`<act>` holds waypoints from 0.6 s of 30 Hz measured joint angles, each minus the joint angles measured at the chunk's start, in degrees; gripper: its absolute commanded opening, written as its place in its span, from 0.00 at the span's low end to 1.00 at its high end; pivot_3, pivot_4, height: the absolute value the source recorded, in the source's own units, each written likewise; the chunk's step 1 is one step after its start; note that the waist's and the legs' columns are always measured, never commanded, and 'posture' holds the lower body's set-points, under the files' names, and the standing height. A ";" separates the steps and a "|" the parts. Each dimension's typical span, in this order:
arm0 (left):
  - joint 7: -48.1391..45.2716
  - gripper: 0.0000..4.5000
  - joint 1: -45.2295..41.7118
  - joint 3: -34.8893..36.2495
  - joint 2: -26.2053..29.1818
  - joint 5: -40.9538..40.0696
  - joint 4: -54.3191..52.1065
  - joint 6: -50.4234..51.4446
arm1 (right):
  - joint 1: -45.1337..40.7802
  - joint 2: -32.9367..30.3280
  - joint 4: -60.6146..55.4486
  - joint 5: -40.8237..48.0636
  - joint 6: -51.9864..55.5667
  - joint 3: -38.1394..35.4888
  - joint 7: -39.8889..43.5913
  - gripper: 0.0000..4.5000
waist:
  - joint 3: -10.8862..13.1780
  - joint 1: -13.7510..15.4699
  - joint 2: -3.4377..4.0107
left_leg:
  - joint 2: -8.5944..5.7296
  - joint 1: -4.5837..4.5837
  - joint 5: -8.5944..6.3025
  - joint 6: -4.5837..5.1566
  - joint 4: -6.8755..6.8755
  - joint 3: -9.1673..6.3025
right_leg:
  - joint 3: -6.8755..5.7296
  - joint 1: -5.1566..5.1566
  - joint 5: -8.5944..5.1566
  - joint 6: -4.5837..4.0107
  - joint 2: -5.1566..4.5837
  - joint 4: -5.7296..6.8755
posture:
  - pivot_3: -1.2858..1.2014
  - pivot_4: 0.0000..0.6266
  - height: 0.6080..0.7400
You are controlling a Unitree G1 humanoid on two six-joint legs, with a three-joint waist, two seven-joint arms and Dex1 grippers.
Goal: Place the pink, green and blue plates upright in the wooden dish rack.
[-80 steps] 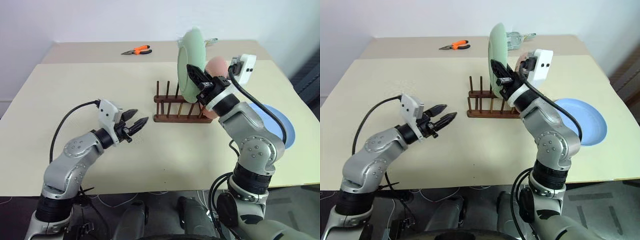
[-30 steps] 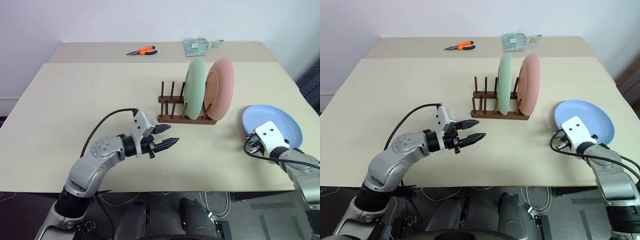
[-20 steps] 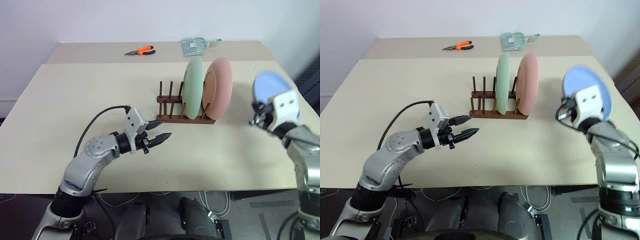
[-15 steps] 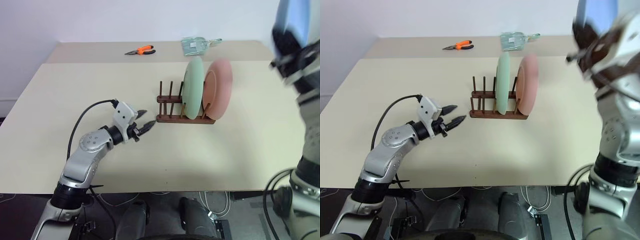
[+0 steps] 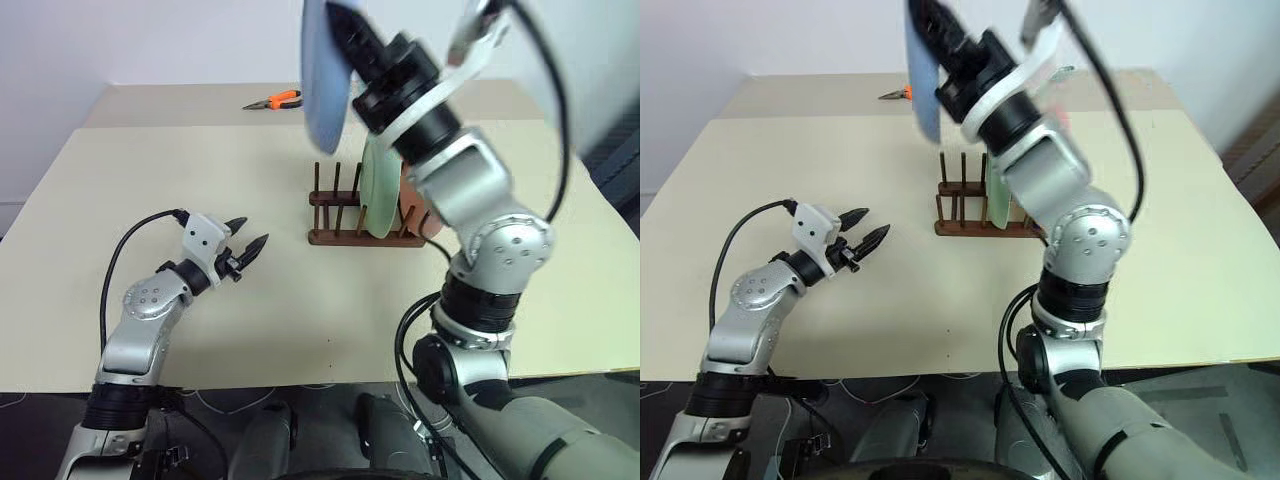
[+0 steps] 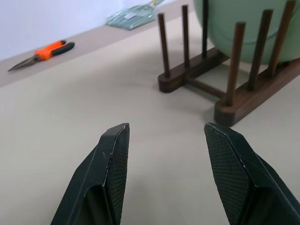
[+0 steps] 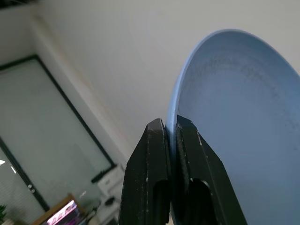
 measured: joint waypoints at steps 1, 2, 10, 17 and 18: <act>-0.06 0.57 0.15 0.22 0.00 -0.06 -0.30 0.01 | 0.57 0.35 0.27 -0.23 -0.05 0.46 -0.54 0.01 | 0.00 -0.04 0.00 | 0.00 0.01 0.00 0.00 -0.01 0.00 | 0.00 0.00 0.00 0.00 0.00 0.00 | 0.52 0.24 1.00; -0.06 0.57 0.27 0.29 -0.07 -0.24 -0.68 0.05 | 1.16 0.67 0.50 -0.57 -0.10 0.93 -1.09 0.01 | 0.00 -0.12 0.01 | 0.01 0.02 0.00 0.00 -0.02 0.02 | 0.00 -0.01 0.00 0.00 0.01 0.01 | 0.52 0.24 1.00; -0.23 0.57 0.79 0.24 -0.67 -0.98 -2.69 1.08 | 5.19 1.12 2.30 -1.24 -0.10 1.19 -3.95 0.01 | -0.01 -0.43 0.03 | 0.04 0.04 0.00 0.00 -0.04 0.05 | 0.01 -0.04 0.00 0.00 0.07 0.06 | 0.52 0.24 1.00; -0.53 0.57 0.79 0.13 -1.02 -1.01 -2.97 1.88 | 6.31 0.71 6.35 -5.11 -0.35 1.83 -4.03 0.30 | -0.01 -0.47 0.03 | 0.04 0.04 0.00 0.01 -0.03 0.07 | 0.01 -0.04 0.00 0.00 0.08 0.07 | 0.52 0.24 1.00; -0.52 0.57 0.79 0.08 -1.22 -1.01 -3.12 2.23 | 6.31 0.09 6.74 -6.77 -0.51 2.47 -3.26 0.43 | -0.01 -0.48 0.03 | 0.04 0.04 0.00 0.00 -0.03 0.07 | 0.01 -0.04 0.00 0.00 0.08 0.07 | 0.52 0.24 1.00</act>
